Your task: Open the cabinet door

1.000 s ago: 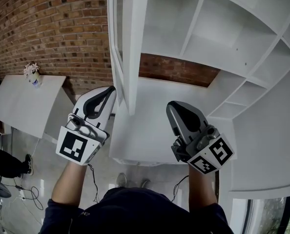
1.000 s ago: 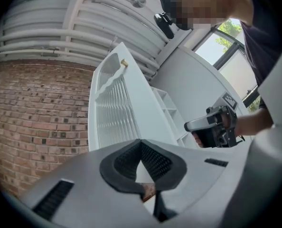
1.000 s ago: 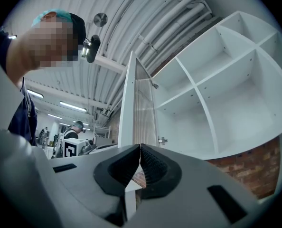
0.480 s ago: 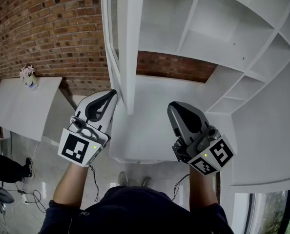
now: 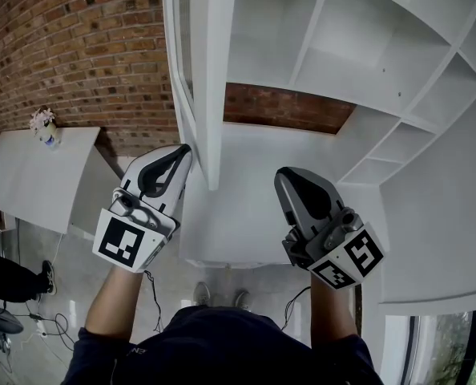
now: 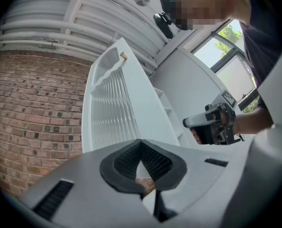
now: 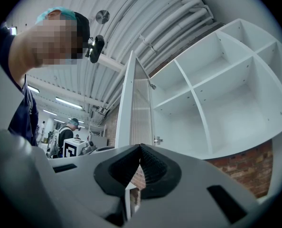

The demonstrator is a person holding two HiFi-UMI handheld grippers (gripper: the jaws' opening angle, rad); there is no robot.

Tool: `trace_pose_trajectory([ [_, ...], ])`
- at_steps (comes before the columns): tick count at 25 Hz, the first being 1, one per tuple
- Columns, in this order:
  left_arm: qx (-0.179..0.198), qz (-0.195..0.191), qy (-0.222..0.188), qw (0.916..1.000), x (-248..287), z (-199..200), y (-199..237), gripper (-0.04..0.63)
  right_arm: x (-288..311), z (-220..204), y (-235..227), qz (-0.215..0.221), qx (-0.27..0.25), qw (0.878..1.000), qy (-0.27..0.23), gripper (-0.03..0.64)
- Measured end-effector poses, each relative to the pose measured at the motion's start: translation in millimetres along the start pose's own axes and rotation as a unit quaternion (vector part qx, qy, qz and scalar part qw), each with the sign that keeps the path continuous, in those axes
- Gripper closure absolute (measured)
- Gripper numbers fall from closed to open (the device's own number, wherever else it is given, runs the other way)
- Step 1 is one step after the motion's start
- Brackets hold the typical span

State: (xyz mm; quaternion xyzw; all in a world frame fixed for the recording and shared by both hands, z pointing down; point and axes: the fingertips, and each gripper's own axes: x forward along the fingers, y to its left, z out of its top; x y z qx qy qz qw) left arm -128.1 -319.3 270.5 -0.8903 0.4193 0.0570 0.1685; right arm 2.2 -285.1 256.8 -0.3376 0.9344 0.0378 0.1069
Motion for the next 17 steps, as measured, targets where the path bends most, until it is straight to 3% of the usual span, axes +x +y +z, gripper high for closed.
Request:
trace_pose_trajectory([
  [17,0.003,-0.001,-0.002,1.0000,2.6,0.0,-2.9,0.588,3.1,-0.3,-0.2,0.006,0.001,1.000,0.001,0.592],
])
